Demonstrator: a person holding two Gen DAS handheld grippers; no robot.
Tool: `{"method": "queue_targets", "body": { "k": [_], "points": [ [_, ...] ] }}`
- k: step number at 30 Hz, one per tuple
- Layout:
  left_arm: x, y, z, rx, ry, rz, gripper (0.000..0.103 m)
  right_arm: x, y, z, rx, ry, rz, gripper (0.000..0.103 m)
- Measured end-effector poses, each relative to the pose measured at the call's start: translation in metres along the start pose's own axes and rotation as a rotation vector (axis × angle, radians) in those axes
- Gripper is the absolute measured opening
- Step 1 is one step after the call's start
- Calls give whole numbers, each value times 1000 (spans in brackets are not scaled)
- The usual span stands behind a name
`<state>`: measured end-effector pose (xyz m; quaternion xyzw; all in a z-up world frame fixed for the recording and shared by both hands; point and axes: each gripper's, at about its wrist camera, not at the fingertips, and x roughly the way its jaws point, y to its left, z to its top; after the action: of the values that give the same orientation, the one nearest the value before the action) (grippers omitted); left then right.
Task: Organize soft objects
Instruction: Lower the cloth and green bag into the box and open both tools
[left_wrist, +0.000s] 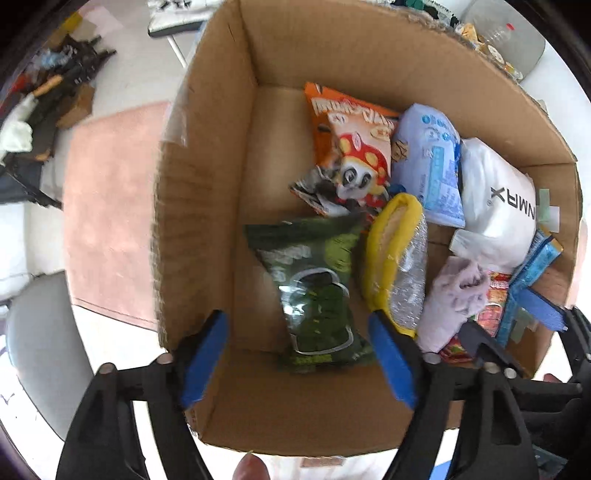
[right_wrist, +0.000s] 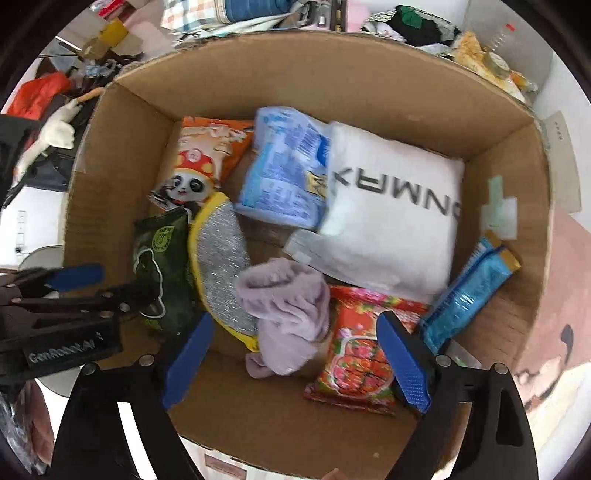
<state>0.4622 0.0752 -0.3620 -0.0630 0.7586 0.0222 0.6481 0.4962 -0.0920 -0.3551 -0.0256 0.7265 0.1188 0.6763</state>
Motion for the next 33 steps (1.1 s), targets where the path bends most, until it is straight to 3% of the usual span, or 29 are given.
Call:
{"method": "queue_targets", "body": {
  "k": [2,4,8,15,23,28,33],
  "points": [
    [-1,-3,-1,16,-4,-2,84,-3,-2,-3,7,-15,-29,103],
    [-4,-7,-6,33,-28,5,88,-9,-4,-9,19,-52,-67,103],
    [-10,-17,-21,35,-74,13,99,-19,-17,-25,110,-127,-60,103],
    [-22,-28,-43,39,-118,27,99,-19,-35,-54,169,-141,-93,103],
    [-57,-21,-57,51,-168,51,99,-35,-36,-59,174,-144,-110,103],
    [-93,-32,-78,75,-264,67,99,-68,-31,-75,166,-210,-151,103],
    [-139,-39,-121,107,-380,67,99,-111,-26,-109,172,-282,-161,103]
  ]
}}
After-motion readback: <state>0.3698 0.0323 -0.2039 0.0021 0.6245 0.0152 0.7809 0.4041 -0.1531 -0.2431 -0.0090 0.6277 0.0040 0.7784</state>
